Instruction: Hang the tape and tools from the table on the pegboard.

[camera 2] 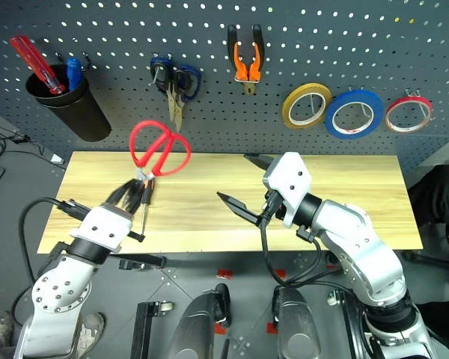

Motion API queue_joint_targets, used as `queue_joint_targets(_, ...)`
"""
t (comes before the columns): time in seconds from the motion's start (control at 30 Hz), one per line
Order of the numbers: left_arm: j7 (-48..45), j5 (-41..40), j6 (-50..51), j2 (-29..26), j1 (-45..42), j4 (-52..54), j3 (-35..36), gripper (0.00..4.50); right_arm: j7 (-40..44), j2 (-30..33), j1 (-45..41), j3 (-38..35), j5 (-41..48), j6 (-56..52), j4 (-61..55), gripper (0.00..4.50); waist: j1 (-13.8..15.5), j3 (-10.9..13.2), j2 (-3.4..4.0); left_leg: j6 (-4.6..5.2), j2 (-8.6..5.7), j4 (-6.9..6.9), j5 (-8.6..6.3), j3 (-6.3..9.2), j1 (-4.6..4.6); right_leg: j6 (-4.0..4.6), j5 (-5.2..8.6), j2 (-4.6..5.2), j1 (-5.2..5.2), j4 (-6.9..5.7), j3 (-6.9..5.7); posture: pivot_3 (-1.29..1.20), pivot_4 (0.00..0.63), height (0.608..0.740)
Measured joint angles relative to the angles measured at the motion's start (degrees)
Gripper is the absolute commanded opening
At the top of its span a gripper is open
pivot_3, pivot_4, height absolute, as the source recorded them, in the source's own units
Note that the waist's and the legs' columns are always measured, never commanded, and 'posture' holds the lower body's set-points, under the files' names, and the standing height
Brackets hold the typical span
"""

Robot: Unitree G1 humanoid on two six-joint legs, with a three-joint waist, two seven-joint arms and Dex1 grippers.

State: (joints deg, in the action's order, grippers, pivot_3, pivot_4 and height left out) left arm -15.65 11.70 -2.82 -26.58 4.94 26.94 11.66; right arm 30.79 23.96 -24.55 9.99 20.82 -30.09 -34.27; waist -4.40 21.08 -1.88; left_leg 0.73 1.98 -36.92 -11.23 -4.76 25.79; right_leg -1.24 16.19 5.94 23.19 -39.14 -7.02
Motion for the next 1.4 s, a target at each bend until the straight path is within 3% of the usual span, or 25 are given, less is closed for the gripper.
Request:
queue_joint_targets(0.27, 0.9, -0.2, 1.9, 0.2, -13.9, -6.5, -1.4, 0.33, -0.9, -2.9, -6.5, -1.3, -0.8, 2.3, 5.5, 4.5, 0.1, -1.0, -0.15, -0.03, -0.03, -0.03, 0.11, -0.08, 0.0, -0.06, -0.14, -0.01, 0.01, 0.02, 0.05, -0.2, 0.271, 0.74)
queue_joint_targets(0.77, -1.9, -1.7, -2.9, -1.2, -23.7, -23.0, -5.9, 0.33, -1.5, -5.2, -7.6, -1.6, -1.7, 2.5, 6.6, 4.5, -0.4, -1.0, -0.17, -0.04, -0.03, -0.04, 0.12, -0.12, 0.02, -0.05, -0.14, 0.0, 0.02, 0.06, 0.06, -0.22, 0.293, 0.74)
queue_joint_targets(0.87, -1.6, -2.6, -1.1, -1.0, -23.8, -24.2, -5.7, 1.3, -1.7, -5.3, -7.6, -1.6, -1.7, 2.5, 6.6, 4.5, -0.4, -1.0, -0.17, -0.04, -0.01, -0.04, 0.12, -0.11, 0.02, -0.05, -0.14, -0.01, 0.02, 0.04, 0.06, -0.23, 0.299, 0.74)
queue_joint_targets(1.07, -5.7, -11.4, 14.9, 1.2, -20.1, -22.6, -4.8, 3.12, -3.9, -4.9, -6.7, -0.7, -3.8, 0.4, 6.6, 4.5, -0.6, -1.0, -0.17, -0.04, 0.0, -0.05, 0.13, -0.14, 0.01, -0.06, -0.14, -0.01, 0.02, 0.04, 0.12, -0.22, 0.321, 0.74)
queue_joint_targets(1.2, -6.4, -14.6, 24.2, 0.4, -14.9, -22.4, -1.9, 3.12, -6.0, -4.8, -4.1, 1.5, -4.6, -5.0, 6.5, 4.5, -0.6, -1.0, -0.16, -0.06, 0.12, -0.04, 0.14, -0.13, 0.0, -0.04, -0.13, -0.13, 0.04, 0.02, 0.11, -0.22, 0.339, 0.74)
queue_joint_targets(1.37, -6.4, -16.4, 29.6, -2.0, -14.7, -23.4, 0.3, 3.12, -8.3, -6.6, -4.3, 5.1, -4.9, -13.9, 4.6, 4.5, -0.3, -1.0, -0.11, -0.05, 0.16, -0.08, 0.13, -0.1, -0.01, 0.02, -0.17, -0.16, 0.05, 0.0, 0.12, -0.21, 0.369, 0.74)
queue_joint_targets(1.4, -6.4, -16.6, 30.2, -2.8, -15.2, -24.0, 0.7, 3.29, -8.5, -7.2, -4.7, 5.6, -4.9, -15.4, 4.4, 4.5, -0.3, -1.0, -0.1, -0.05, 0.16, -0.08, 0.13, -0.11, -0.02, 0.03, -0.17, -0.17, 0.05, 0.01, 0.13, -0.21, 0.376, 0.74)
